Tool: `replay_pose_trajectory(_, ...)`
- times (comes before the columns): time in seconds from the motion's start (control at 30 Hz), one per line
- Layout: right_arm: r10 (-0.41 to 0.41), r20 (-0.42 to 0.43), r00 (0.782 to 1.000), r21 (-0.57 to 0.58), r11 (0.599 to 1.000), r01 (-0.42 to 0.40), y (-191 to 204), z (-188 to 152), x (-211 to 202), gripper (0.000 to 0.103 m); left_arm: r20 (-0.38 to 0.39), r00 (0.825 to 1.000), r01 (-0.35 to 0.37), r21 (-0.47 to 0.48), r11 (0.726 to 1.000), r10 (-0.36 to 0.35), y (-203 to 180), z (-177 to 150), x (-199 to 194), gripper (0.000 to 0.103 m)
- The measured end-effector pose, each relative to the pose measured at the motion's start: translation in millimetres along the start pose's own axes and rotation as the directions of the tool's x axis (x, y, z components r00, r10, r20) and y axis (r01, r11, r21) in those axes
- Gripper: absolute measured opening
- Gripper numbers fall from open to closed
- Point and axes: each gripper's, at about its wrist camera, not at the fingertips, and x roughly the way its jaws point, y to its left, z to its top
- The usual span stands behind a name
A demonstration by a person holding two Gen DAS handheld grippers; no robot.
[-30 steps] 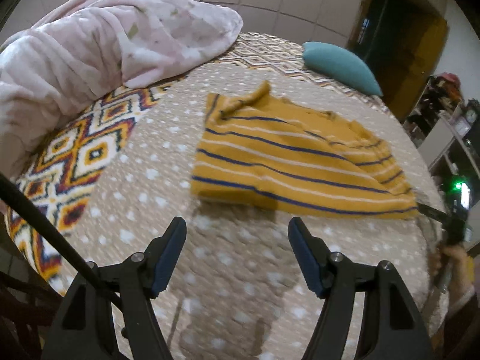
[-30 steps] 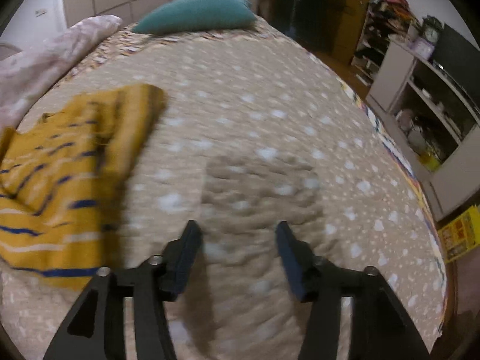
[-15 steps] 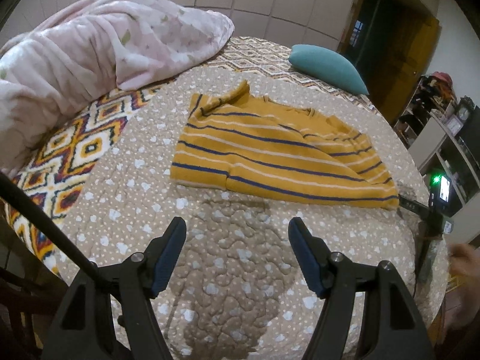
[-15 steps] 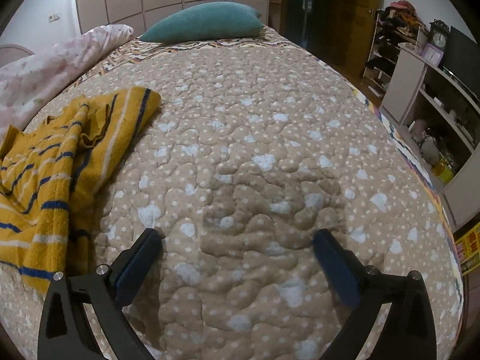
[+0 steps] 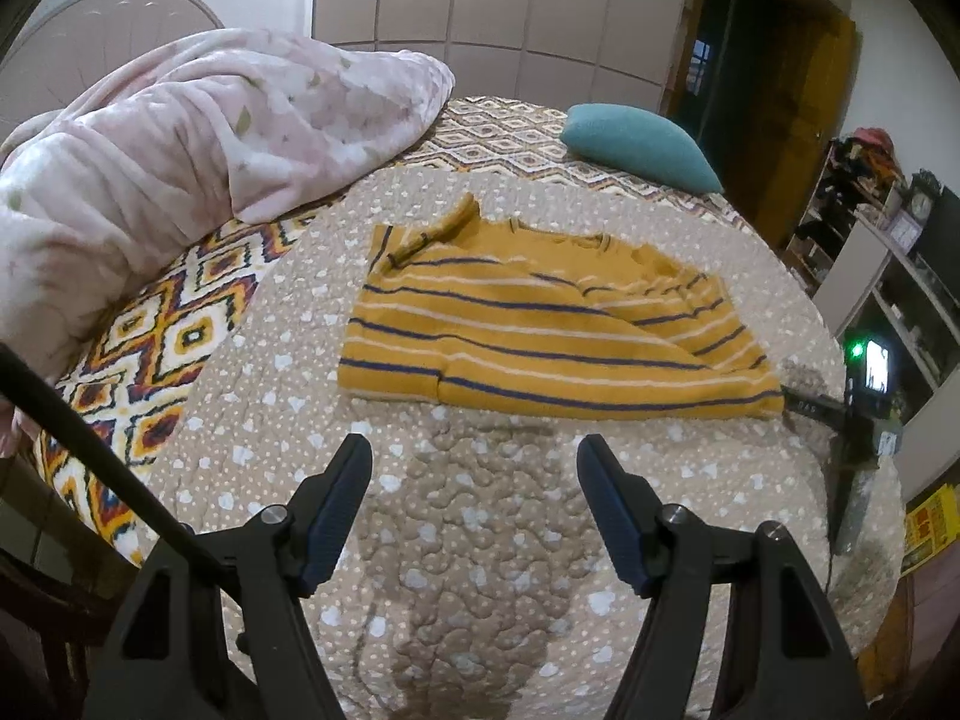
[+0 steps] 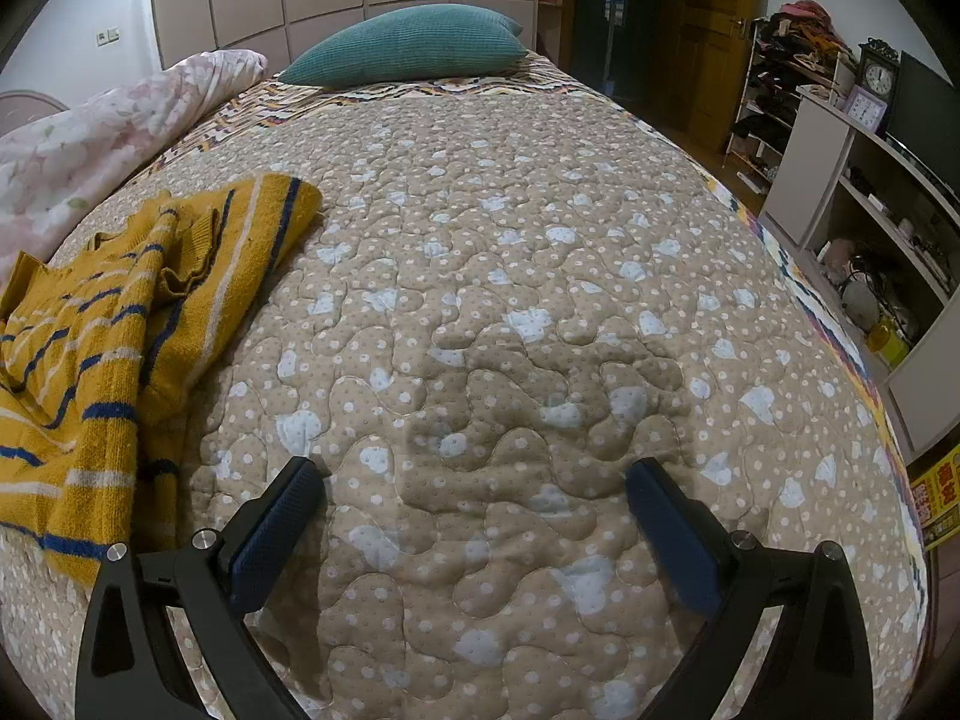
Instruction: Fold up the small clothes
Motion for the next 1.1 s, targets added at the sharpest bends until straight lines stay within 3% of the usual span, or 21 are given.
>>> replay_pose_trajectory(0.17,0.0,0.0,1.0,0.0,1.0,0.0,-0.2,-0.1,0.0,0.103,0.028,0.999,0.024,-0.011,1.0,-0.023,-5.6,-0.8,-8.2,0.07)
replay_pose_trajectory(0.27,0.0,0.0,1.0,0.0,1.0,0.0,-0.2,-0.1,0.0,0.103,0.11,0.994,-0.009,0.02,1.0,0.006,-10.6,-4.3,-24.9,0.074)
replay_pose_trajectory(0.33,0.0,0.0,1.0,0.0,1.0,0.0,-0.4,-0.2,-0.1,0.103,0.167,0.985,-0.043,0.028,0.999,0.038,-11.4,-6.3,-35.2,0.086)
replay_pose_trajectory(0.53,0.0,0.0,1.0,0.0,1.0,0.0,-0.2,-0.1,0.0,0.103,0.299,0.946,-0.125,-0.008,0.992,0.122,-4.8,-6.7,-52.2,0.099)
replay_pose_trajectory(0.8,0.0,0.0,1.0,0.0,1.0,0.0,-0.1,0.0,0.0,0.103,0.26,0.958,-0.124,-0.002,0.992,0.12,5.3,-15.1,-38.6,0.099)
replay_pose_trajectory(0.93,0.0,0.0,1.0,0.0,1.0,0.0,-0.2,-0.1,0.0,0.103,0.181,0.979,-0.1,-0.004,0.995,0.099,10.4,-26.5,-12.0,0.099)
replay_pose_trajectory(1.1,0.0,0.0,1.0,0.0,1.0,0.0,-0.5,-0.2,-0.2,0.103,0.073,0.991,-0.111,0.01,0.994,0.11,17.2,-41.9,35.8,0.099)
